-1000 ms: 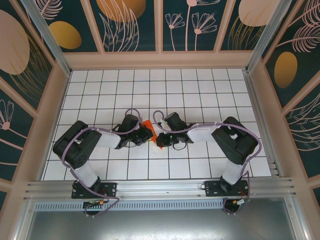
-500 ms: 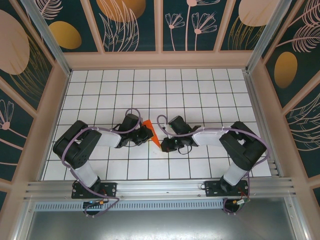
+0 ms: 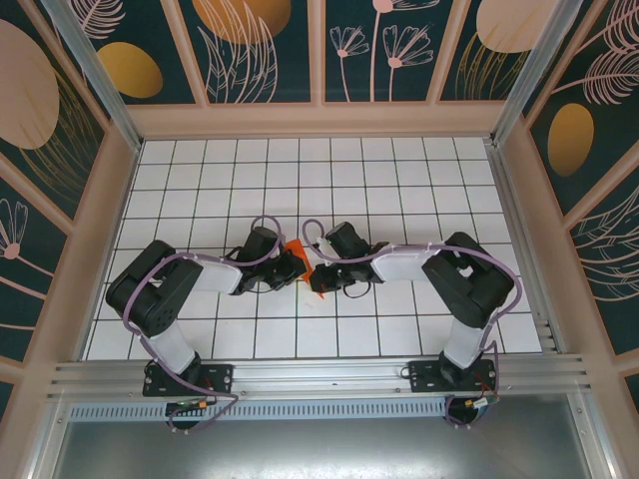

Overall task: Fold a paper plane with a square sheet of paper (pick it up from the middle)
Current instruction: Fold the wing for the fifth time at the center of the table.

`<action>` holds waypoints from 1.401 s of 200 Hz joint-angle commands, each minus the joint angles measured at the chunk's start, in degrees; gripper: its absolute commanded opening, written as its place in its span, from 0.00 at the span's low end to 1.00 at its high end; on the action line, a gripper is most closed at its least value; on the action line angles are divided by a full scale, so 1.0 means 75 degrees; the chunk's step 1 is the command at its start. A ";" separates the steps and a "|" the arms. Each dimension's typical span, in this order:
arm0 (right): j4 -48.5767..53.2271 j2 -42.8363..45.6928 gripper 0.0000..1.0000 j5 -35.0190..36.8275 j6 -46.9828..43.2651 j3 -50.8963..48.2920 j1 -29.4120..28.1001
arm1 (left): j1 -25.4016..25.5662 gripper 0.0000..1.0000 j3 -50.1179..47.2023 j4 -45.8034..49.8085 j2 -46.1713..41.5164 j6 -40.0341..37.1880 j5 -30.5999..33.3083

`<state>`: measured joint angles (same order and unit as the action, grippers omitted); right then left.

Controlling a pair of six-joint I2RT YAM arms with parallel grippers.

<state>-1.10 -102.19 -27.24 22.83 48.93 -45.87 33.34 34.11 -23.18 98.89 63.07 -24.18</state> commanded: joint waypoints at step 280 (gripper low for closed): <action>-0.0652 -0.0265 0.00 0.0331 -0.0070 -0.0477 0.0233 | -0.0038 0.18 0.1107 0.1568 -0.0049 -0.1340 0.0885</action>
<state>-10.33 -102.08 -27.92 24.32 44.56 -44.23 33.65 38.63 -16.43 98.96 58.22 -23.24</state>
